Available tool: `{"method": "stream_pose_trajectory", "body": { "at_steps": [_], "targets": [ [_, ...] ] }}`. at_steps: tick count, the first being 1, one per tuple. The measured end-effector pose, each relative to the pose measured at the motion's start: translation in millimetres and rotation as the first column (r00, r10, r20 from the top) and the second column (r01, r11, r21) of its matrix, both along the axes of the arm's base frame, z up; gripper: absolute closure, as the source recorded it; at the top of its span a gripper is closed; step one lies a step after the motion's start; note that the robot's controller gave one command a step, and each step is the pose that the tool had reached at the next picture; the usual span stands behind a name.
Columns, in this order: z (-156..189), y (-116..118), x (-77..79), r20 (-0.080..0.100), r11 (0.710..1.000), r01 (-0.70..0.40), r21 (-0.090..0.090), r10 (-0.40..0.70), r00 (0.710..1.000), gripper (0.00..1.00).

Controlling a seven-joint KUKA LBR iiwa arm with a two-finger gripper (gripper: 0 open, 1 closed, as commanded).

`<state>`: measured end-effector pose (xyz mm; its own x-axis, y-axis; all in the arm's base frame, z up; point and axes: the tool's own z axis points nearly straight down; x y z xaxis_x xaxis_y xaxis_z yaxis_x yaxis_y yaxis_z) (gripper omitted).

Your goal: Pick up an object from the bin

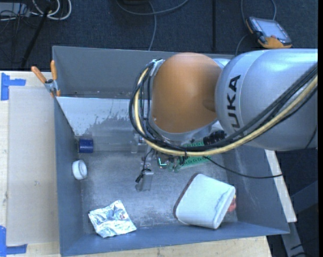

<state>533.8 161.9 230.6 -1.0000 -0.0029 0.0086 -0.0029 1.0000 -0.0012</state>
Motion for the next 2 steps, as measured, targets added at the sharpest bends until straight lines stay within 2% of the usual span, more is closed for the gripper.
{"method": "stream_pose_trajectory", "body": {
  "at_steps": [1,2],
  "targets": [
    [-125.7,30.9,-36.4,0.003,0.862,-0.507,0.003,0.507,0.862,0.0],
    [-162.2,62.7,-36.7,0.006,0.67,-0.743,0.004,0.743,0.67,0.0]
  ]
}}
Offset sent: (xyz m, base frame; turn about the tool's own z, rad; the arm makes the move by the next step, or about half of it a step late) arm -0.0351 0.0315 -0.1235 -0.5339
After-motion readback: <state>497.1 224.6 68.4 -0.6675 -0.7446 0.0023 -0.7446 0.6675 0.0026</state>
